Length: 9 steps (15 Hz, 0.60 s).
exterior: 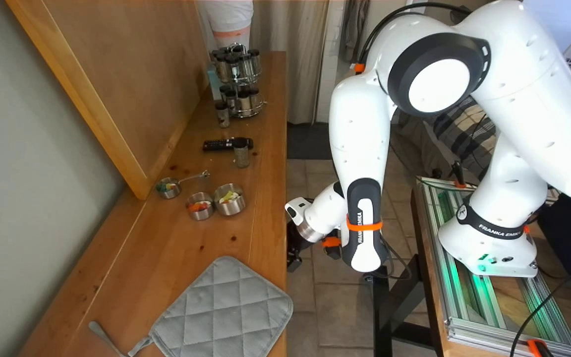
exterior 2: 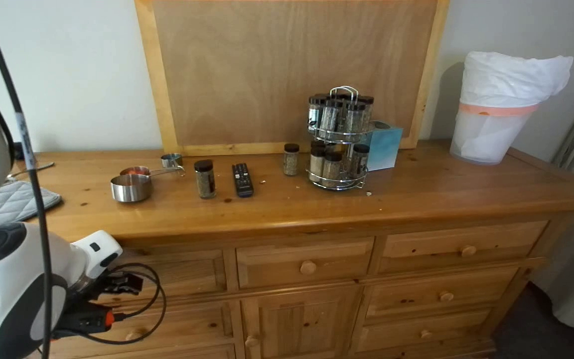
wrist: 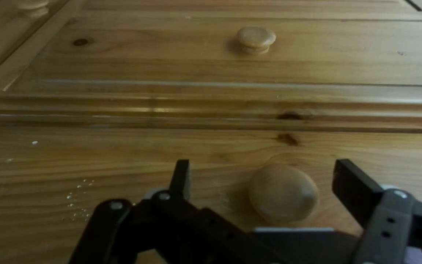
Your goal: Close the top drawer of the cabinet
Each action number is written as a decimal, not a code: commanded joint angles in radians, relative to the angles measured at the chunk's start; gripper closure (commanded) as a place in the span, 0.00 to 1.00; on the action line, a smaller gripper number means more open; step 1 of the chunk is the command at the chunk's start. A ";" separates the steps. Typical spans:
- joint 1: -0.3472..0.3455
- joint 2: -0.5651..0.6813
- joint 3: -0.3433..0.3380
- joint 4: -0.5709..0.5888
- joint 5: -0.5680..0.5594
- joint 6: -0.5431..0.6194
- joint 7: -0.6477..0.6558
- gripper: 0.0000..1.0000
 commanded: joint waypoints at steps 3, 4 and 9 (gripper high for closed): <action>0.124 -0.311 -0.075 -0.229 0.131 -0.383 -0.016 0.00; 0.162 -0.355 -0.108 -0.257 0.144 -0.444 -0.018 0.00; 0.252 -0.636 -0.218 -0.380 0.088 -0.609 -0.010 0.00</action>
